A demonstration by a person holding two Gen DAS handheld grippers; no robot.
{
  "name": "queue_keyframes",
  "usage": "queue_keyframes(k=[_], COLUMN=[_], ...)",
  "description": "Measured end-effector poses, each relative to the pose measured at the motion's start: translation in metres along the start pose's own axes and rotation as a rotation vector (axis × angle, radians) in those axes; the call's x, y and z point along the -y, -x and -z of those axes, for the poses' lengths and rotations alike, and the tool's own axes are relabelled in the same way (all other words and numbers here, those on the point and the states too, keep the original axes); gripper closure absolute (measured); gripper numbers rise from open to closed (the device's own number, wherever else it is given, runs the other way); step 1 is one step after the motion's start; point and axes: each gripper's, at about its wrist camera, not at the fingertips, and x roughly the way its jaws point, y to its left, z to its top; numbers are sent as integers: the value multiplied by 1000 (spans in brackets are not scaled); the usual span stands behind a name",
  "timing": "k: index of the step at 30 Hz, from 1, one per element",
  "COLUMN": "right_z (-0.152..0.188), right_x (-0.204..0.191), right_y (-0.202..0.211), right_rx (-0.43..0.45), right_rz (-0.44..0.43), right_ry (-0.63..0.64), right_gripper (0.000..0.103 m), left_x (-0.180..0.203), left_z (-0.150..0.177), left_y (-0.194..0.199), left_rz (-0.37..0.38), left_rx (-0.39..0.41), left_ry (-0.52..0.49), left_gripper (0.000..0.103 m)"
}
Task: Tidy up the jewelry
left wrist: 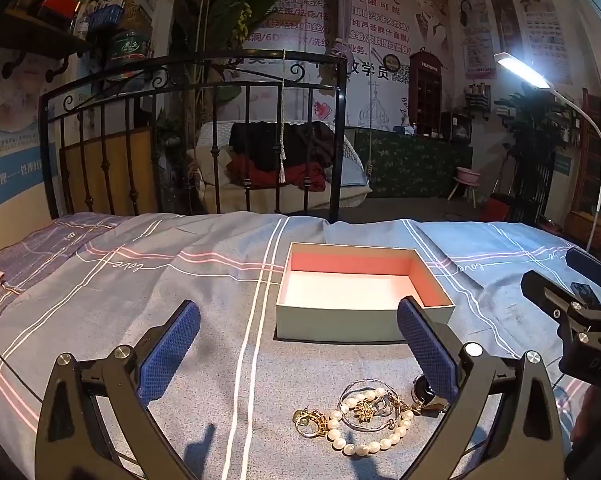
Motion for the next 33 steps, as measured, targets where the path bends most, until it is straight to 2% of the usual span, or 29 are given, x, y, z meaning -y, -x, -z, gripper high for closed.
queue_keyframes(k=[6, 8, 11, 17, 20, 28, 30, 33], right_z=[-1, -2, -2, -5, -5, -6, -7, -9], right_x=[-1, 0, -1, -1, -2, -1, -1, -2], right_y=[1, 1, 2, 2, 3, 4, 5, 7], right_rx=[0, -1, -1, -1, 0, 2, 5, 14], right_rz=[-3, -3, -3, -3, -3, -3, -5, -10], right_ry=[-1, -2, -3, -5, -4, -7, -6, -10], right_gripper=[6, 6, 6, 6, 6, 6, 6, 6], left_x=[8, 5, 7, 10, 8, 1, -2, -4], left_z=[4, 2, 2, 0, -1, -2, -1, -2], left_y=[-7, -1, 1, 6, 7, -2, -2, 3], left_rz=[5, 31, 24, 13, 31, 47, 65, 47], left_rx=[-11, 2, 3, 72, 84, 2, 0, 19], left_ry=[-42, -31, -30, -43, -28, 9, 23, 38], left_gripper=[6, 6, 6, 7, 7, 7, 7, 7])
